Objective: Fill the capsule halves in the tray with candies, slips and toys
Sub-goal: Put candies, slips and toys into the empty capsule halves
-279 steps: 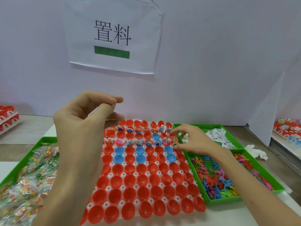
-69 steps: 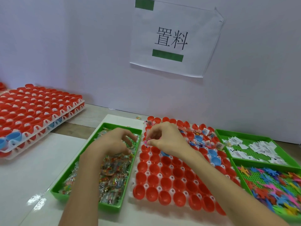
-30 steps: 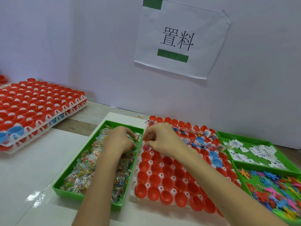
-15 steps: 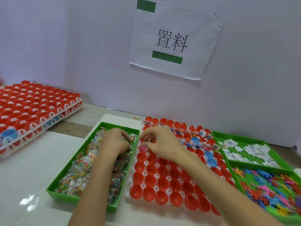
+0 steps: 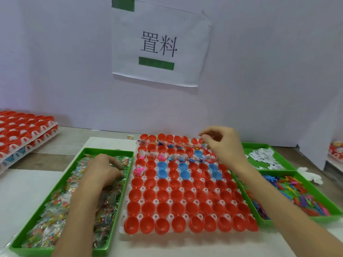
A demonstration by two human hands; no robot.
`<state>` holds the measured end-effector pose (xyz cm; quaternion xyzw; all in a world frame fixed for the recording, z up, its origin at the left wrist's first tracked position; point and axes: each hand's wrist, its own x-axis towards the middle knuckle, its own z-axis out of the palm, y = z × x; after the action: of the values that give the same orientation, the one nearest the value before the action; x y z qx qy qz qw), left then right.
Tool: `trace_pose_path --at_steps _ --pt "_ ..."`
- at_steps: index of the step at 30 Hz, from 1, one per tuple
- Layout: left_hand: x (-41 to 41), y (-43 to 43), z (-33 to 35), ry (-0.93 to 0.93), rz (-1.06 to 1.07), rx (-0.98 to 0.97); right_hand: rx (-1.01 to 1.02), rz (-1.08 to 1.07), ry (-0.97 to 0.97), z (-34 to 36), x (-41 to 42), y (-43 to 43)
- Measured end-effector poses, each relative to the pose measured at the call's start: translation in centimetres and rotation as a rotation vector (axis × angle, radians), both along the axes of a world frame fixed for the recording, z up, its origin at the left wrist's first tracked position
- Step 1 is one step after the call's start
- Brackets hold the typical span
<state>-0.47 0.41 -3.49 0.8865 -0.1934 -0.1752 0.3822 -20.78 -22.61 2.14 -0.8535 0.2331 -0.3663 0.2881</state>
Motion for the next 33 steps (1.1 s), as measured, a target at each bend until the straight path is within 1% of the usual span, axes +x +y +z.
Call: trace_pose_path --at_steps 2,3,7,10,13,18,19,21,24,26,28,30,33 --pt "0.0 -0.1 0.0 -0.004 0.026 0.007 0.007 -0.128 0.002 -0.3 -2.9 -3.1" --pt "0.0 -0.2 0.0 -0.003 0.042 0.009 -0.003 -0.182 0.050 -0.5 -4.2 -4.7" --pt "-0.1 -0.3 0.1 -0.024 0.082 0.020 -0.013 -0.348 0.354 -2.4 -7.8 -9.4" --pt "-0.2 0.1 0.4 -0.130 0.144 -0.011 0.014 -0.361 0.514 -4.1 -8.9 -11.1" --pt "-0.2 0.6 1.0 -0.218 0.209 -0.104 0.037 -0.353 0.623 -5.3 -8.7 -11.7" --pt "-0.9 0.9 3.3 -0.372 0.248 -0.348 0.025 -0.393 0.607 -6.2 -8.1 -12.1" --pt "-1.1 0.8 3.9 -0.390 0.237 -0.399 0.019 -0.408 0.606 -6.3 -8.1 -12.1" --pt "-1.9 0.3 5.0 -0.369 0.204 -0.516 -0.004 -0.431 0.603 -6.4 -8.2 -12.1" --pt "-3.7 -0.9 6.2 -0.280 0.135 -0.667 0.021 -0.434 0.537 -6.6 -8.5 -11.8" --pt "-5.3 -2.2 6.4 -0.180 0.069 -0.715 0.055 -0.451 0.410 -6.3 -8.7 -11.2" --pt "-7.1 -3.6 6.4 -0.045 -0.007 -0.745 0.077 -0.441 0.236 -5.1 -8.7 -10.0" --pt "-8.9 -4.9 6.7 0.117 -0.105 -0.801 0.166 -0.353 0.051 -2.8 -8.3 -8.1" --pt "-11.5 -6.1 7.3 0.294 -0.237 -0.863 0.322 -0.067 -0.139 1.4 -7.7 -3.4"
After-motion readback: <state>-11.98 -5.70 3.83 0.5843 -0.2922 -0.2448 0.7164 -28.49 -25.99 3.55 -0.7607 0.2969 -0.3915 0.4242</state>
